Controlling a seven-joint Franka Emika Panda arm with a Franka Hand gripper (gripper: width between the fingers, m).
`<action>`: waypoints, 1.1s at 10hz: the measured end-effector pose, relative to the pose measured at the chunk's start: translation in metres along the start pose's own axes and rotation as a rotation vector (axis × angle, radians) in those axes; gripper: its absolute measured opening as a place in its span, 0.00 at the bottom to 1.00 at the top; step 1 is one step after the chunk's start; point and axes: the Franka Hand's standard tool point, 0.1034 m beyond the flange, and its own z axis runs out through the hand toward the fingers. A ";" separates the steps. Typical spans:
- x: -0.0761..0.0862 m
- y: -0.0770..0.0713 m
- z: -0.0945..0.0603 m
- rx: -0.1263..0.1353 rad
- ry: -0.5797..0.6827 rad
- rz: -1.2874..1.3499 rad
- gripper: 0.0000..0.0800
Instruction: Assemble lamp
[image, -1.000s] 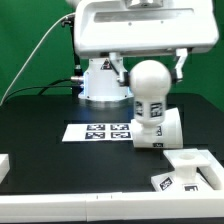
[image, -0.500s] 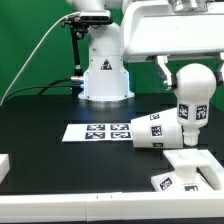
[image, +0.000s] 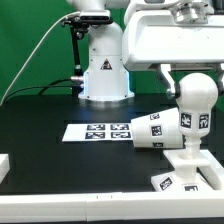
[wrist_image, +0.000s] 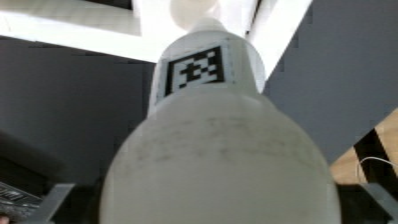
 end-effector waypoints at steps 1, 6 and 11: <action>0.000 0.002 0.000 -0.001 -0.003 0.000 0.72; -0.010 -0.001 0.006 0.002 -0.024 -0.001 0.72; -0.006 -0.006 0.010 -0.001 0.016 -0.008 0.72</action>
Offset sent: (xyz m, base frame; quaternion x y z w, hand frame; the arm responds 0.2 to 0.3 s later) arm -0.0102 -0.0024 -0.0030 0.0007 -0.0253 0.0075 0.9997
